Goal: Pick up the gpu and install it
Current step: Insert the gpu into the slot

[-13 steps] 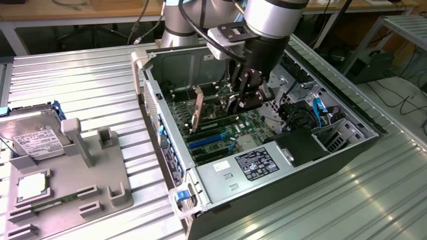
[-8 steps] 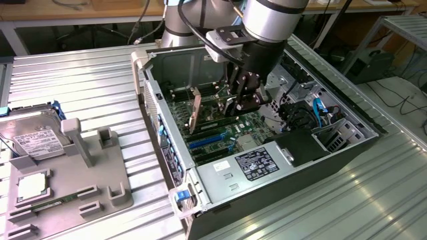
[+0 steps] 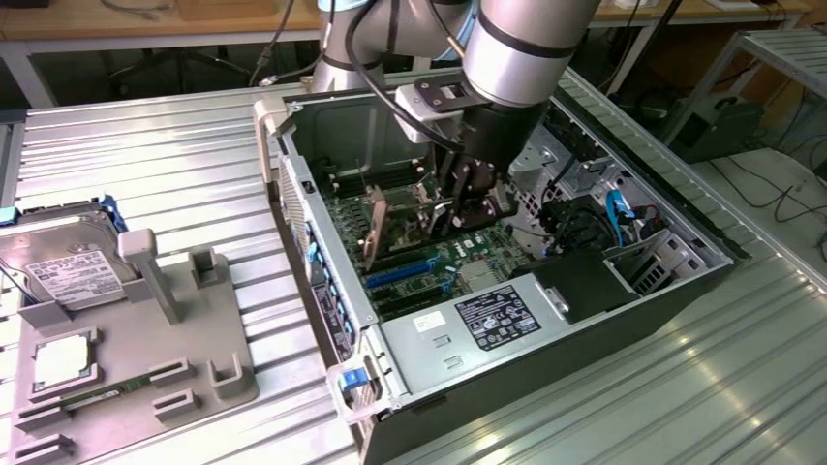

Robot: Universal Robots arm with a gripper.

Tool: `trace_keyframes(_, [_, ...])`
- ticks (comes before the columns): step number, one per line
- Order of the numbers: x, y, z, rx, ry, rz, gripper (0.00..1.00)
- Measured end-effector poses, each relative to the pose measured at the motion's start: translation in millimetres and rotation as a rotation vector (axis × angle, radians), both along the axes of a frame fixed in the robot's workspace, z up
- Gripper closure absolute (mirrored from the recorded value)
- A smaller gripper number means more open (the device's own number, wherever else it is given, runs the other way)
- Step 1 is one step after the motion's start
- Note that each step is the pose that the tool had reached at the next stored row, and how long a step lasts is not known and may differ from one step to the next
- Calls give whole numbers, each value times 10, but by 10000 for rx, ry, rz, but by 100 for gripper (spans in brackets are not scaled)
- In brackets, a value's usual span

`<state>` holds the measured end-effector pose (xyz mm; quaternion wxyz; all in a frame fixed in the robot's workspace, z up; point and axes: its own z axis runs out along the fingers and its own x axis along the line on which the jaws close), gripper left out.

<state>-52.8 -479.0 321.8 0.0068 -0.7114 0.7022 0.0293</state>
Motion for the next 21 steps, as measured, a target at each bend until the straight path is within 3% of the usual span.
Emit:
trace_keyframes(16, [-5,12,-242,0,-6,-4,72])
trace_keyframes(21, [-5,121,-303,1,-23,-4,72])
